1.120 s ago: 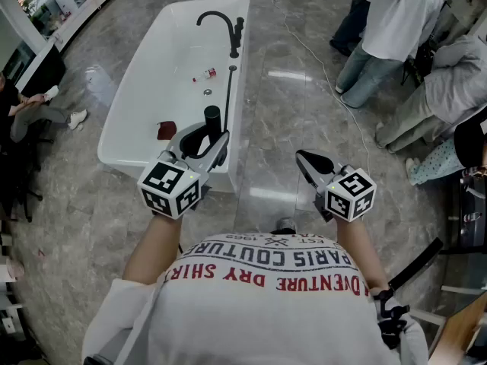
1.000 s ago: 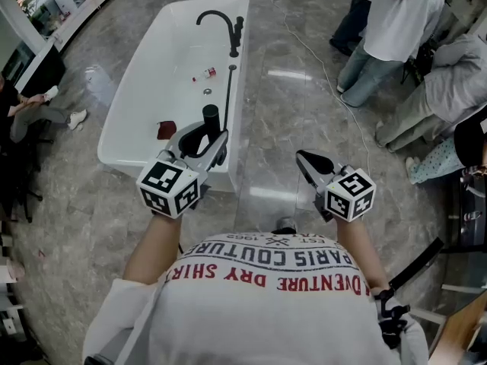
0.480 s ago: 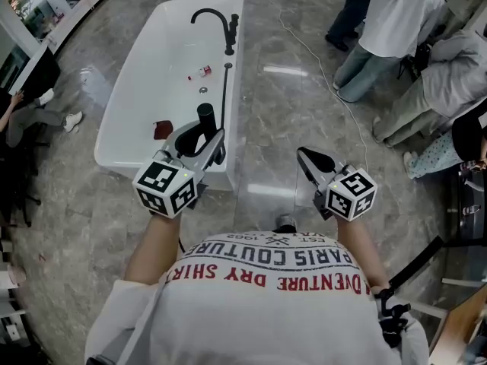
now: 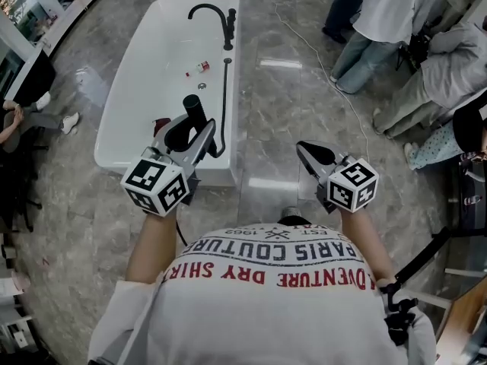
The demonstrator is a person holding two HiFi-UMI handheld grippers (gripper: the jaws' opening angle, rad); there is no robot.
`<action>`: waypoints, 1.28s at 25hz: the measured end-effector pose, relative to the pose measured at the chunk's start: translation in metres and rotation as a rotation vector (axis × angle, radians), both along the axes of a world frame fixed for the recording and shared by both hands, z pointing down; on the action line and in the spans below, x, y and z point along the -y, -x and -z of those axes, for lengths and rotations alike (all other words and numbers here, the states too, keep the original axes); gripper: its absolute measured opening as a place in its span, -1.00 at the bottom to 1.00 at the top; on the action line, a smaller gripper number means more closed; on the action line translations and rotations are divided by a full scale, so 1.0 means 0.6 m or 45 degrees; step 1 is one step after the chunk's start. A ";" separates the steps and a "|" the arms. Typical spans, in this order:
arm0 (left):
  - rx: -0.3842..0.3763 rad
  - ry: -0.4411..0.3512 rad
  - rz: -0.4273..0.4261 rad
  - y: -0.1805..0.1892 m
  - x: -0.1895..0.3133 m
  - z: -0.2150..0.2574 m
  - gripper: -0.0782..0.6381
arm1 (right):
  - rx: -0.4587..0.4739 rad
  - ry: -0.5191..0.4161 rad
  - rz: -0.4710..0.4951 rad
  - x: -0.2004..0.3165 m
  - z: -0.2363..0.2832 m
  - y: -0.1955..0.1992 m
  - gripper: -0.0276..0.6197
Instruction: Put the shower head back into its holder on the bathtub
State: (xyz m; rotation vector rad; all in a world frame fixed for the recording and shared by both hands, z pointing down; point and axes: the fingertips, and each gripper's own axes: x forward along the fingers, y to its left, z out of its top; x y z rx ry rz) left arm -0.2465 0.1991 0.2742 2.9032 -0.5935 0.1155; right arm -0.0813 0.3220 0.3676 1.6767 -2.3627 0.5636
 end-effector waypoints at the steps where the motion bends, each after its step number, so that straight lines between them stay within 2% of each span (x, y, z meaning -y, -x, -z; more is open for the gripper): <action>1: -0.004 -0.002 0.004 0.003 0.004 0.005 -0.39 | -0.009 0.001 0.008 0.002 0.003 0.002 -0.90; 7: -0.013 -0.011 0.056 0.026 0.035 0.025 -0.39 | -0.008 0.022 0.058 0.008 0.005 0.014 -0.90; 11: 0.006 0.006 0.078 0.017 0.057 0.012 -0.39 | 0.017 0.023 0.062 0.036 -0.016 -0.003 -0.90; 18: 0.064 -0.011 0.121 -0.040 0.133 -0.002 -0.39 | 0.085 0.041 0.133 0.142 -0.065 -0.048 -0.82; 23: 0.057 0.002 0.165 -0.071 0.191 -0.001 -0.39 | 0.102 0.058 0.187 0.208 -0.080 -0.079 -0.78; 28: 0.057 0.028 0.219 -0.137 0.280 0.000 -0.39 | 0.124 0.094 0.229 0.292 -0.096 -0.156 -0.76; 32: 0.064 0.012 0.244 -0.203 0.357 0.005 -0.39 | 0.139 0.120 0.261 0.361 -0.113 -0.215 -0.74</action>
